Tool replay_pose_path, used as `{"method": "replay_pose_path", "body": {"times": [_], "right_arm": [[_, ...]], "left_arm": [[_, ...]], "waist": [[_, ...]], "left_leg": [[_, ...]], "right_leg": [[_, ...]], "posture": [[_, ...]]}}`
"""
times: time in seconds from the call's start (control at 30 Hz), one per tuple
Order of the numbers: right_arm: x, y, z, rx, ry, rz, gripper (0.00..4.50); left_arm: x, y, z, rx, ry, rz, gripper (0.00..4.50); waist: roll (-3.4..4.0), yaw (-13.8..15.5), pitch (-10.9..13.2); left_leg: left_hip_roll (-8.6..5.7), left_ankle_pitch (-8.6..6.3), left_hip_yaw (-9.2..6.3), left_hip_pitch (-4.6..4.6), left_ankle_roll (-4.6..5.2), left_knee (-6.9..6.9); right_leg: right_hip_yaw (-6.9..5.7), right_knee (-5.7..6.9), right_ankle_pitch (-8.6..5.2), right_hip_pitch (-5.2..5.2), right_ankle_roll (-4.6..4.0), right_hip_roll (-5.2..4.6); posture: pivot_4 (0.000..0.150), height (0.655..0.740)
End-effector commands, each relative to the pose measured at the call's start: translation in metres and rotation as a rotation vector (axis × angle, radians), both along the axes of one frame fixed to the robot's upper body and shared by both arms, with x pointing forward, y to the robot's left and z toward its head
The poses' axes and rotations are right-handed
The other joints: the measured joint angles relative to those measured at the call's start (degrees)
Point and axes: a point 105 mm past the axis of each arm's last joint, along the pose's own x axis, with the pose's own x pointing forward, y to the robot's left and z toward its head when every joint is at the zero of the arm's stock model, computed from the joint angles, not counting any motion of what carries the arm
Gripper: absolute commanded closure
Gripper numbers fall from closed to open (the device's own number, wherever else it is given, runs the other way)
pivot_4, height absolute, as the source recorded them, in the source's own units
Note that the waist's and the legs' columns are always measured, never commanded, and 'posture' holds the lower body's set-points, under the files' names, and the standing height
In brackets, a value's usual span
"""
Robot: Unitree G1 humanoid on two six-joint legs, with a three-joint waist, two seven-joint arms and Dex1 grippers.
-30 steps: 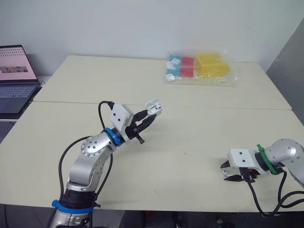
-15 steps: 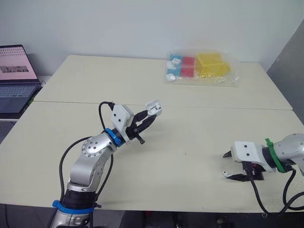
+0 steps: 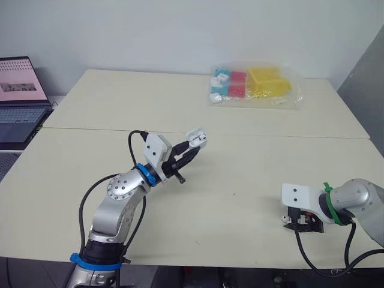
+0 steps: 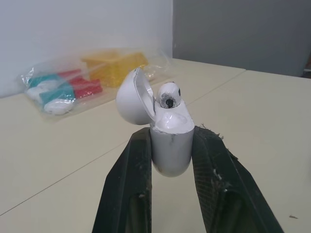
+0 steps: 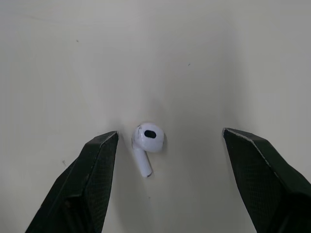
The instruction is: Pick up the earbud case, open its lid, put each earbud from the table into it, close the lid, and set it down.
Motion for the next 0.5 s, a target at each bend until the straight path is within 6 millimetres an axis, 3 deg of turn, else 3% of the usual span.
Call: {"method": "replay_pose_path", "body": {"times": [0.03, 0.17, 0.3, 0.47, 0.5], "right_arm": [[-0.0001, 0.0042, 0.0008, 0.002, -0.013, 0.012, 0.93], [-0.0015, 0.0037, -0.0029, -0.003, 0.003, 0.004, 0.93], [-0.0035, 0.0040, -0.0048, -0.002, 0.020, 0.002, 2.13], [-0.0047, 0.0041, -0.0047, -0.001, 0.030, 0.010, 3.98], [-0.0042, 0.0046, -0.0036, 0.002, 0.028, 0.012, 4.11]], "left_arm": [[-0.0034, -0.0010, 0.0098, -0.008, -0.050, -0.001, 3.70], [-0.0034, -0.0004, 0.0094, -0.008, -0.049, 0.003, 3.70], [-0.0029, -0.0009, 0.0097, -0.009, -0.050, 0.002, 3.70], [-0.0017, -0.0010, 0.0098, -0.009, -0.052, 0.003, 3.70], [-0.0016, -0.0009, 0.0098, -0.009, -0.053, 0.003, 3.70]], "waist": [[0.00, 0.00, 0.00], [0.00, -0.01, 0.00], [-0.01, -0.06, -0.01], [-0.02, -0.08, -0.01], [-0.02, -0.08, -0.01]], "left_leg": [[0.00, 0.00, 0.00, 0.00, 0.00, 0.00], [0.01, 0.00, -0.01, 0.02, 0.00, 0.01], [0.02, 0.00, -0.02, 0.04, 0.00, 0.02], [0.02, 0.00, 0.01, 0.08, 0.00, 0.06], [0.02, 0.00, 0.02, 0.09, 0.00, 0.06]], "right_leg": [[0.00, 0.00, 0.00, 0.00, 0.00, 0.00], [-0.01, 0.01, 0.00, 0.01, 0.00, 0.01], [-0.02, 0.02, 0.00, 0.03, 0.00, 0.03], [0.01, 0.03, 0.03, 0.06, 0.04, 0.02], [0.01, 0.03, 0.03, 0.07, 0.04, 0.02]], "posture": [[0.150, 0.7389], [0.150, 0.7389], [0.150, 0.7389], [0.150, 0.7389], [0.150, 0.7389]]}}
